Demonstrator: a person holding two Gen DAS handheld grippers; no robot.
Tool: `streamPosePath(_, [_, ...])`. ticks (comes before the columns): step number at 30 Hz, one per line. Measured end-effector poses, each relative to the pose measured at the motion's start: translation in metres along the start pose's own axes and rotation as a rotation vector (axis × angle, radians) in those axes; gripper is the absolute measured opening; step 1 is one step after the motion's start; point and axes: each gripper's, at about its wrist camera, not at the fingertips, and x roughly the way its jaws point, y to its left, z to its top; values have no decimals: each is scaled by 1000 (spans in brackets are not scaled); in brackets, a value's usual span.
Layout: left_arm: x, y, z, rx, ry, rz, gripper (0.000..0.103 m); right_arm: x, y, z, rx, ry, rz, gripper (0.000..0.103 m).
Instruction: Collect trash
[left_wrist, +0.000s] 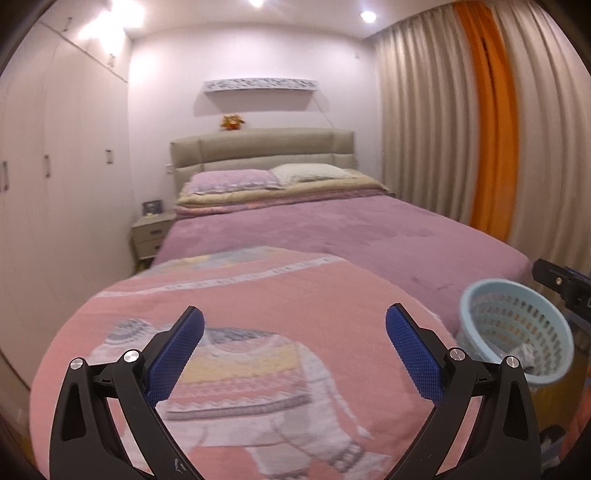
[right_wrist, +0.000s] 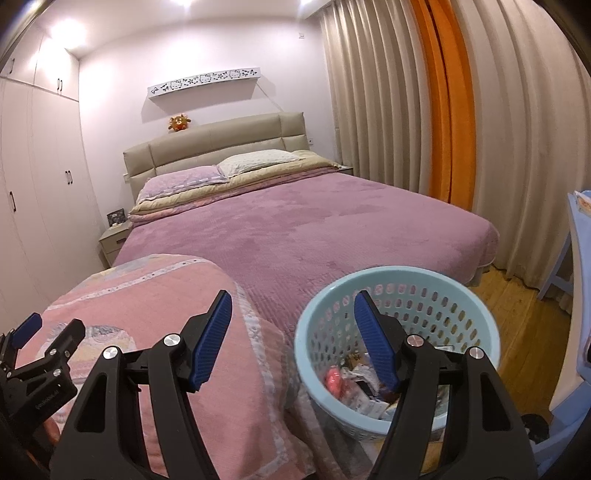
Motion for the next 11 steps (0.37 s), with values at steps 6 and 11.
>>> streamPosePath(6, [-1, 24, 6, -33, 32, 32, 96, 2, 32, 6, -26, 4, 46, 65])
streamPosePath(11, [-7, 49, 12, -53, 37, 76, 96, 6, 62, 8, -67, 29, 90, 65])
